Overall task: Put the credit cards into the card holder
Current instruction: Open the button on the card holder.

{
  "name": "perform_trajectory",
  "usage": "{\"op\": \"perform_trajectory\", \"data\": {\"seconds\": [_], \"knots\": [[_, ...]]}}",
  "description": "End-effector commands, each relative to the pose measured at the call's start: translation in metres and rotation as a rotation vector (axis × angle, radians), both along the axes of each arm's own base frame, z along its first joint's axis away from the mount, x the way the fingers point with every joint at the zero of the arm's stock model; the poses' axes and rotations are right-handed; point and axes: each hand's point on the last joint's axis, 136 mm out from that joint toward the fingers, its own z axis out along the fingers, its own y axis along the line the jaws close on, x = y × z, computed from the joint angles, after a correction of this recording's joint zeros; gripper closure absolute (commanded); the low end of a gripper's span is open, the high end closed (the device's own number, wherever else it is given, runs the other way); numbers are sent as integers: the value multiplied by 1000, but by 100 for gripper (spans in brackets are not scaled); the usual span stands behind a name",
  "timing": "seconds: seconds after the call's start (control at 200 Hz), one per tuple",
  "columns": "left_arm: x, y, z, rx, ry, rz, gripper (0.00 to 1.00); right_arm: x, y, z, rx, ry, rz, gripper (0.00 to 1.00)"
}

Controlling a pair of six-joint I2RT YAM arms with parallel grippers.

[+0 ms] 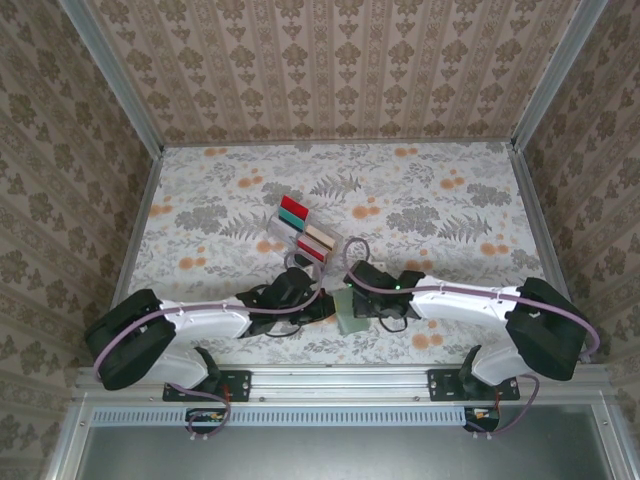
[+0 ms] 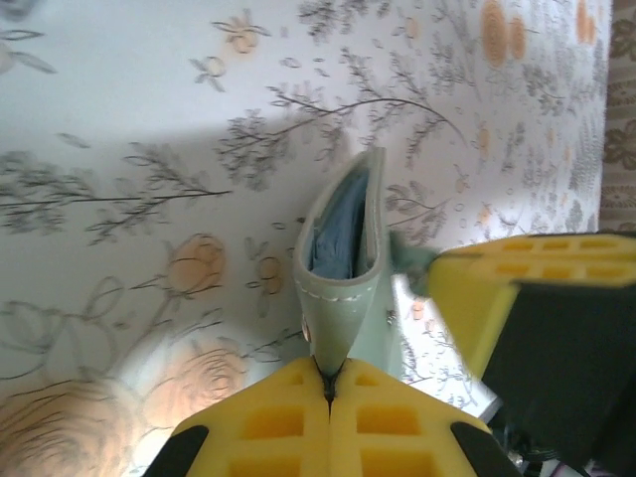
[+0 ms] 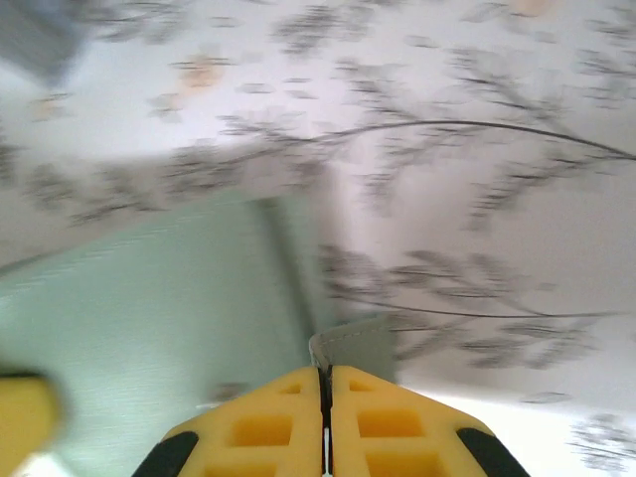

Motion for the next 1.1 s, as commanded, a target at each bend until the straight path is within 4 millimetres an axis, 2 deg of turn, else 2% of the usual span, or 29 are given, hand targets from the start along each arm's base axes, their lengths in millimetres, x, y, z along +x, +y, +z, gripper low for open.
{"op": "perform_trajectory", "data": {"seconds": [0.0, 0.135, 0.475, 0.885, 0.96, 1.095], "knots": [[-4, 12, -10, 56, 12, -17, 100, -9, -39, -16, -127, 41, -29, 91], [-4, 9, -11, 58, 14, -28, 100, -7, -42, -16, -125, 49, -34, 91], [-3, 1, -14, 72, 19, -59, 100, -11, -47, -26, -154, 95, -1, 74], [-3, 6, -20, 116, 16, -73, 97, -21, -62, -43, -257, 171, -14, 72], [-3, 5, -17, 117, 12, -79, 95, -20, -58, -38, -228, 163, -16, 71], [-2, 8, -18, 134, 6, -73, 92, -12, -50, -12, -166, 102, -17, 66]]}}
